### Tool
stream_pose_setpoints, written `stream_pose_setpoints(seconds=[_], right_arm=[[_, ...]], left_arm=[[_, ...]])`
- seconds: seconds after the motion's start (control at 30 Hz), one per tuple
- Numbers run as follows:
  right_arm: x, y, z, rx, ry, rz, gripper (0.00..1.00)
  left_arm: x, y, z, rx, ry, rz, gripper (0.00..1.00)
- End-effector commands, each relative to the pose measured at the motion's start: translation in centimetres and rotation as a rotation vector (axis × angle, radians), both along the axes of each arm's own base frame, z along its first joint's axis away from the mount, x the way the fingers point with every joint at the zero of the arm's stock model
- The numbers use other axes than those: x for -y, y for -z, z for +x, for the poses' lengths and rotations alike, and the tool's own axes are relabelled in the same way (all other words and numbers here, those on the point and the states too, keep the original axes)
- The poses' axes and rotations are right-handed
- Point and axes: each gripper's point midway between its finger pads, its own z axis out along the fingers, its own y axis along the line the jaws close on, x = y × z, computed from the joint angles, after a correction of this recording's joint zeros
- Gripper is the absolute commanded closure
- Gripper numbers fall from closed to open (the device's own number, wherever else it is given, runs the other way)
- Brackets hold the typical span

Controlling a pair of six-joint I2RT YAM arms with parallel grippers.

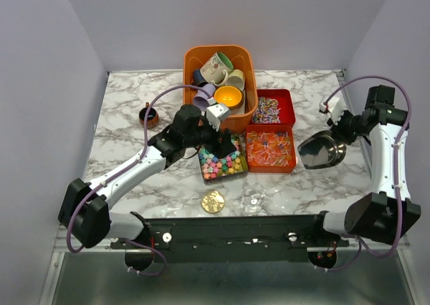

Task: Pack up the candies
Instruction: Pick up the spatula from the center of the board.

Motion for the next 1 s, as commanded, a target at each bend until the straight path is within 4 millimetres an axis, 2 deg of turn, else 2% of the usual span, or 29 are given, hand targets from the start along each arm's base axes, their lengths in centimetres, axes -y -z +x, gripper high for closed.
stream_pose_setpoints(seconds=[0.0,0.03,0.07,0.23,0.33,0.5,0.63,0.97], right_arm=[[-6.0,-5.5,0.3,0.04,0.068,0.221,0.99],[-7.7,-6.2,0.8,0.057,0.046,0.226,0.99],[-8.6,-7.1,1.6,0.097,0.043,0.232,0.99],[-12.7,-9.8,3.6,0.117,0.134,0.274,0.99],[-13.2,-10.9,4.8,0.161,0.17,0.267,0.99],[-12.5,-11.2,6.2,0.192,0.224,0.213,0.99],[-13.9,-11.2,6.3,0.198,0.2,0.213,1.0],[-16.6,-11.7,6.6,0.212,0.153,0.234,0.99]], left_arm=[[1.8,-4.6,-0.5,-0.158,0.048,-0.268,0.16],[2.3,-6.0,-0.3,-0.136,0.071,-0.326,0.16],[2.5,-6.7,-0.4,-0.146,0.084,-0.36,0.16],[3.1,-8.0,0.7,-0.157,0.069,-0.412,0.16],[3.3,-8.6,1.1,-0.155,0.071,-0.436,0.16],[3.5,-9.0,0.7,-0.139,0.101,-0.452,0.16],[3.7,-9.5,0.7,-0.133,0.112,-0.477,0.16],[5.3,-9.1,1.9,-0.17,0.11,-0.502,0.17]])
